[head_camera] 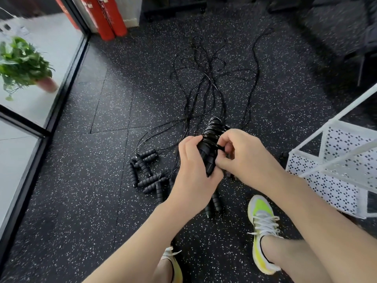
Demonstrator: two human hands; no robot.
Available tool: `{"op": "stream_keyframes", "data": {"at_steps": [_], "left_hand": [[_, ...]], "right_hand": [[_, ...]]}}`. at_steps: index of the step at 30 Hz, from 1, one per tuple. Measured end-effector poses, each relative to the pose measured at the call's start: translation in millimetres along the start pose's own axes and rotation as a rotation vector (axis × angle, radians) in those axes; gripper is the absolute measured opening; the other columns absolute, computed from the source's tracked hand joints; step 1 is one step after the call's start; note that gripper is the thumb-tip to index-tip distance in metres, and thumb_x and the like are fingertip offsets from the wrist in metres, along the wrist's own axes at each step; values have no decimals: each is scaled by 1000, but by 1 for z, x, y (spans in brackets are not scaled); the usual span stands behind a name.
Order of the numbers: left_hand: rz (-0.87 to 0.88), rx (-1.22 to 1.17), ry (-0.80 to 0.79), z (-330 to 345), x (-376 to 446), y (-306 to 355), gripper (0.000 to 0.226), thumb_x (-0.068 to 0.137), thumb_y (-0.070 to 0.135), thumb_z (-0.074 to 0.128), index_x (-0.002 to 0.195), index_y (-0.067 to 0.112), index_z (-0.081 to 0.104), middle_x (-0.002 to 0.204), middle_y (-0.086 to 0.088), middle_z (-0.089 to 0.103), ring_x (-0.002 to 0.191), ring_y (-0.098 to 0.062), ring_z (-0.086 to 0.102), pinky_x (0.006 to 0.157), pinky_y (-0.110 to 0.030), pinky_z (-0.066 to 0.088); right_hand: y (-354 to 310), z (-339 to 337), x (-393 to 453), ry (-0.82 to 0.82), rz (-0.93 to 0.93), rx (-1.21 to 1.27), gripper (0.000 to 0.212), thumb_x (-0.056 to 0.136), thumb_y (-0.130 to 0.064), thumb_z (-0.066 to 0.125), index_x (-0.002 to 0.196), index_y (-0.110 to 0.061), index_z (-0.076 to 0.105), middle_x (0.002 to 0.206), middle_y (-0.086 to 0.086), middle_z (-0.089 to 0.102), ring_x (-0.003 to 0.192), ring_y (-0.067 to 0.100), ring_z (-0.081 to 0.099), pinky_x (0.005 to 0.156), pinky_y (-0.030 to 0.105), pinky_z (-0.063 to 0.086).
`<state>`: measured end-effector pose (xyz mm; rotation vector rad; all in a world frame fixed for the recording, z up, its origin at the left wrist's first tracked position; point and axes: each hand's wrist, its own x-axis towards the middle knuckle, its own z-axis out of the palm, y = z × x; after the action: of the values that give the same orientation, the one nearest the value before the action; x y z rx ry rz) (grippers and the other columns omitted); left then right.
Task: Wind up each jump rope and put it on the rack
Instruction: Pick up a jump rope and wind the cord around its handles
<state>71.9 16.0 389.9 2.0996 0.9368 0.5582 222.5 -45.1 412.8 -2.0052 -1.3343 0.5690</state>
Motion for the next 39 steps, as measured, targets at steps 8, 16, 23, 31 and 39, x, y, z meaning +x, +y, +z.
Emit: {"op": "stream_keyframes", "data": {"at_steps": [8,16,23,31,39], "left_hand": [[-105,-237,-146,-12,0,-4,61,96,23,71,142,31,33,137,5,51,126,-8,54,103,-30,48],[-178,-358,-114,-19,7,0,51,97,21,68,138,34,39,119,15,61,103,-1,62,86,-16,49],[-230,-486,-51,-19,6,5,48,97,14,68,134,27,42,119,9,64,103,-2,66,88,-25,56],[-352,-734,16,-15,13,-1,38,89,28,70,124,31,54,118,-3,67,98,-12,69,79,-31,54],[-314,-759,-7,-14,14,-3,36,91,32,65,125,36,53,126,-3,62,98,-10,63,82,-32,51]], "right_hand": [[4,-3,1,-45,-30,72,15,85,-21,74,92,-28,64,82,-10,61,72,4,58,62,15,46],[0,-9,1,-41,-50,118,13,85,-18,75,92,-24,65,79,-9,63,67,4,57,62,15,46],[-7,-11,0,1,-82,170,14,85,-13,75,93,-23,68,77,-8,65,71,9,61,65,13,47],[-13,-13,-3,-36,-121,199,22,80,-21,82,95,-26,67,73,-7,60,61,8,54,60,16,44],[-14,-12,-2,-31,-24,254,19,81,-23,82,92,-27,67,76,-4,65,62,1,55,61,14,44]]}}
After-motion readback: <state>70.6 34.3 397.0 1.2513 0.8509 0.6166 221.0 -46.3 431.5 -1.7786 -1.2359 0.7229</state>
